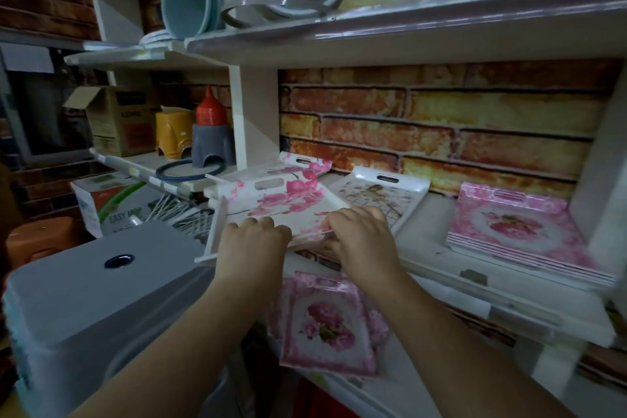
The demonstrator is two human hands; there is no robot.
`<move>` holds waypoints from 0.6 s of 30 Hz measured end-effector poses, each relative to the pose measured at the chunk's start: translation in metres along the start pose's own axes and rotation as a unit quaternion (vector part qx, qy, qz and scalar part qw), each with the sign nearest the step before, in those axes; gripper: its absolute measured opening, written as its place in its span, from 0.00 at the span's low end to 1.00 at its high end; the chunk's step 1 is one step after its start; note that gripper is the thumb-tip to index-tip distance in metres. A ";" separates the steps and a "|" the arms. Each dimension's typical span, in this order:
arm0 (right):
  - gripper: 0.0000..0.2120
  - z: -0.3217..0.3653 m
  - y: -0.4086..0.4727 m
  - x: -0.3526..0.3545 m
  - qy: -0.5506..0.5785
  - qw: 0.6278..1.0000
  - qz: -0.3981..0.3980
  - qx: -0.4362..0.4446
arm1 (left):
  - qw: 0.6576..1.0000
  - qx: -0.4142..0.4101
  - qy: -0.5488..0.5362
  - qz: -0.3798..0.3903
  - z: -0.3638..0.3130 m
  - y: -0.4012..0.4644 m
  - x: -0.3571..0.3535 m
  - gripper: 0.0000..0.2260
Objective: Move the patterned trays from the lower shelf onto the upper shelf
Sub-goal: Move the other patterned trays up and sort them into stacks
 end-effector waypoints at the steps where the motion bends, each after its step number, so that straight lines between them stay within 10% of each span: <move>1: 0.14 -0.007 -0.001 0.000 -0.015 1.000 0.003 -0.005 | 1.000 -0.007 -0.006 -0.006 -0.005 0.005 -0.003 0.09; 18: 0.05 -0.054 0.019 -0.065 -0.142 0.980 0.113 -0.085 | 0.990 -0.133 -0.032 -0.031 -0.023 0.121 -0.099 0.11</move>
Point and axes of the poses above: each hand's wrist, its own y-axis towards the middle knuckle, its own x-axis out of the back of the hand, z = x × y, the point moved 9 cm from there along y, towards the middle knuckle, and after that the axes turned 5 degrees about -y, right-handed, at the moved point
